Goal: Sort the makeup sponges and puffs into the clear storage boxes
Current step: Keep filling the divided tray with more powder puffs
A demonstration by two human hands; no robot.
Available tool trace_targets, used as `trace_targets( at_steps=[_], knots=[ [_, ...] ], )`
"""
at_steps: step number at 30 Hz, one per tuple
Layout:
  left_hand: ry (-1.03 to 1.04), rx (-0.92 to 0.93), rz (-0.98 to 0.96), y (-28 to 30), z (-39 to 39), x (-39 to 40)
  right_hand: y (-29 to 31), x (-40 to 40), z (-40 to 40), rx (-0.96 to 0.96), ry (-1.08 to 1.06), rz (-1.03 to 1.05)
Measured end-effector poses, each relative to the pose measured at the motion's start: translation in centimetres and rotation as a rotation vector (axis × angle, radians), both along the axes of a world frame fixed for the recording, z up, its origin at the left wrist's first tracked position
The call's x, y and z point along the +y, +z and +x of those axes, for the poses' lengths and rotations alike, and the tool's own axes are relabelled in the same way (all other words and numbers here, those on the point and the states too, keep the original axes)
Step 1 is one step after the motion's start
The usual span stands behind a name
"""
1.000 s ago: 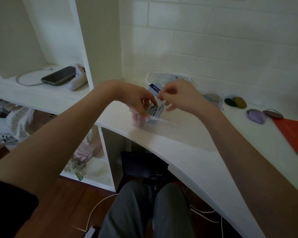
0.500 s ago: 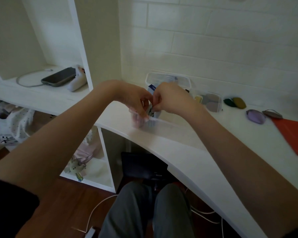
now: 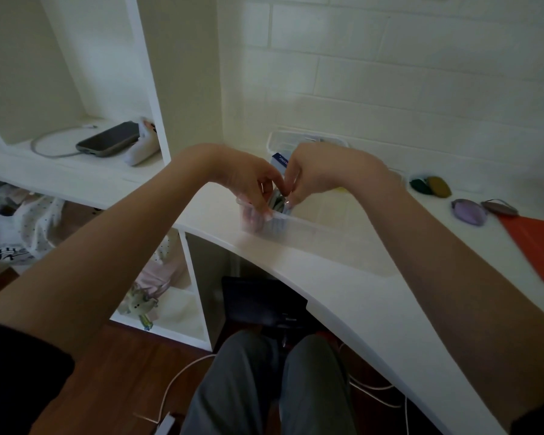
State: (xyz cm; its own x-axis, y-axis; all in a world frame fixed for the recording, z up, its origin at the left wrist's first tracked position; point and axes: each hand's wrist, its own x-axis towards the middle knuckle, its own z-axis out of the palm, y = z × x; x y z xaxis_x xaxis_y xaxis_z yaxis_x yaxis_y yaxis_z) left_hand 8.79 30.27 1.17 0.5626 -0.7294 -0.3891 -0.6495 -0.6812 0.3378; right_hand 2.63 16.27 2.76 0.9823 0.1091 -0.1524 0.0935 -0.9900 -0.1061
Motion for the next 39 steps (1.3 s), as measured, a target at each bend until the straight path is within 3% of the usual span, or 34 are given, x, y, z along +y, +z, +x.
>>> trace_targets(
  at_steps=[6, 12, 17, 19, 22, 27, 31, 39],
  knots=[
    [0.001, -0.013, -0.013, -0.1, 0.0, -0.1, -1.7, 1.7, 0.9, -0.091, -0.01, -0.164],
    [-0.005, -0.044, 0.014, 0.0, -0.1, -0.4, -3.5, 1.6, 0.6, -0.238, -0.099, -0.113],
    [-0.002, -0.024, 0.024, 0.1, -0.1, -0.2, -2.7, 0.2, 0.3, -0.159, -0.038, 0.037],
    [0.0, -0.015, 0.02, 0.1, -0.1, -0.1, -1.8, -0.4, 0.1, -0.212, -0.043, 0.111],
    [-0.01, -0.012, 0.021, 0.0, -0.2, -0.1, -0.8, -0.9, 0.0, -0.288, -0.054, 0.051],
    [0.001, 0.01, -0.006, 0.2, -0.3, -0.1, -0.9, -1.2, -0.1, -0.225, 0.029, 0.084],
    [0.002, 0.004, -0.01, 0.0, -0.1, -0.1, -0.8, -0.7, 0.1, -0.204, 0.058, -0.058],
    [0.027, -0.037, 0.017, 0.1, -0.1, -0.1, -1.2, 0.8, 0.7, 0.09, 0.057, -0.126]
  ],
)
